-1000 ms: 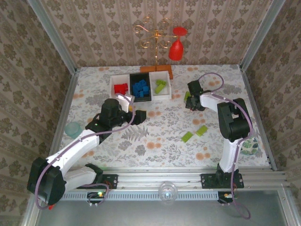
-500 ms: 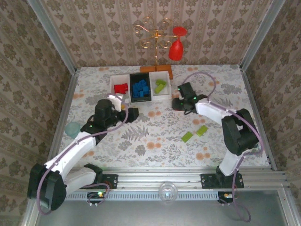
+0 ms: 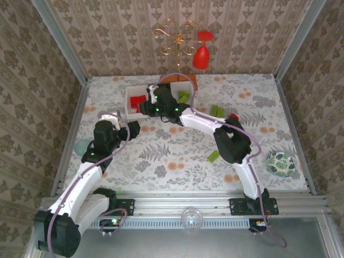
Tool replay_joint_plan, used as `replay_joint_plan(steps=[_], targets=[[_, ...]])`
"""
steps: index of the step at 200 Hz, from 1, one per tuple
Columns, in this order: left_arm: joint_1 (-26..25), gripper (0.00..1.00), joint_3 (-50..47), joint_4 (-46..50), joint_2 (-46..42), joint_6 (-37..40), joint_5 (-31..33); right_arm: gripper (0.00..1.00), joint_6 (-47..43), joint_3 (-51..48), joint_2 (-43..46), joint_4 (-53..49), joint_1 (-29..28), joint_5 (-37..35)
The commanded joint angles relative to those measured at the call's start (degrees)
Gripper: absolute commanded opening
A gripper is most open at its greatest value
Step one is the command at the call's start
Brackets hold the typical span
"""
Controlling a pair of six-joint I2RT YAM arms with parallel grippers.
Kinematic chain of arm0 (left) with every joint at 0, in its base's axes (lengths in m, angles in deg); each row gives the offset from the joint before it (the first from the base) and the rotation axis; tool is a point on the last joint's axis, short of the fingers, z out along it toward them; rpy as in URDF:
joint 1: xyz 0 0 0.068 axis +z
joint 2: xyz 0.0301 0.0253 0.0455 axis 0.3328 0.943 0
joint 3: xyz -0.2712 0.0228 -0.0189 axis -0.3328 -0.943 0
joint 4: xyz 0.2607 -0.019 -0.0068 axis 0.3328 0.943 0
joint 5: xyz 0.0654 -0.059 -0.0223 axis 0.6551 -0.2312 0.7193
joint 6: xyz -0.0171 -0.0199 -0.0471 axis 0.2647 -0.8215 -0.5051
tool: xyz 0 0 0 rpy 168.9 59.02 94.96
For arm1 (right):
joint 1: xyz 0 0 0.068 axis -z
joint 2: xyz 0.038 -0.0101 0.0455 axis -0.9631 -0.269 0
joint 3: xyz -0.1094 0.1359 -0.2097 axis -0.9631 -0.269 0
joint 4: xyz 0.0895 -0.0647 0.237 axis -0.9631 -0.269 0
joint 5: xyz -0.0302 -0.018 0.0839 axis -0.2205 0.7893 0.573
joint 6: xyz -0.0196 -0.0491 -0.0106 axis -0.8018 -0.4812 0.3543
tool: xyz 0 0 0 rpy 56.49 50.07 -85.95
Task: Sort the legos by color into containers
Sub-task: Place the lego in the container, then pick up the lego from the middle-right of the table.
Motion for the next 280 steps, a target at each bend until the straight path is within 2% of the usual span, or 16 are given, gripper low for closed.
replay_joint_plan(steps=[1, 37, 64, 101, 119, 149, 178, 196, 212, 225, 253, 280], targets=[[0.5, 0.89, -0.6, 0.3, -1.1, -1.4, -0.3, 0.43, -0.4, 8.7, -6.2, -0.3, -0.1, -1.3], [0.6, 0.89, -0.6, 0.1, -1.6, -1.3, -1.3, 0.46, -2.7, 22.8, -14.8, -5.9, 0.2, -4.5], [0.6, 0.89, -0.6, 0.1, -2.0, -1.2, -2.1, 0.60, -2.2, 31.6, -19.2, -11.1, 1.1, -3.9], [0.7, 0.89, -0.8, 0.0, -3.2, -1.2, -2.8, 0.68, -3.6, 31.1, -14.5, -14.2, 1.5, -3.3], [0.7, 0.89, -1.1, -1.5, -3.4, -1.3, -5.0, 0.69, -4.8, 25.5, -8.6, -15.6, 1.9, -4.8], [-0.3, 0.89, -1.0, -5.9, -1.6, -1.0, -11.2, 0.71, -4.2, 0.8, 8.6, -11.8, 4.9, -9.4], [-4.4, 0.89, 1.4, -6.5, 3.5, 1.1, -13.2, 0.73, 0.0, -26.5, 26.9, -9.3, 14.0, -13.7], [-7.8, 0.88, 3.0, -6.2, 6.0, 2.5, -12.8, 0.76, 1.0, -37.7, 35.1, -10.6, 21.4, -16.0], [-9.6, 0.88, 3.6, -6.4, 7.5, 2.8, -12.0, 0.78, -0.1, -40.7, 37.6, -15.5, 27.7, -18.0], [-10.2, 0.88, 3.9, -6.4, 8.2, 2.9, -11.8, 0.79, -1.4, -40.8, 37.5, -18.8, 30.7, -18.6], [-10.2, 0.88, 4.0, -6.2, 8.3, 2.8, -10.8, 0.82, -2.0, -40.4, 35.6, -22.5, 32.8, -20.8], [-10.1, 0.88, 3.8, -6.0, 7.9, 2.9, -10.0, 0.82, -0.3, -40.4, 32.3, -23.4, 34.2, -19.6]])
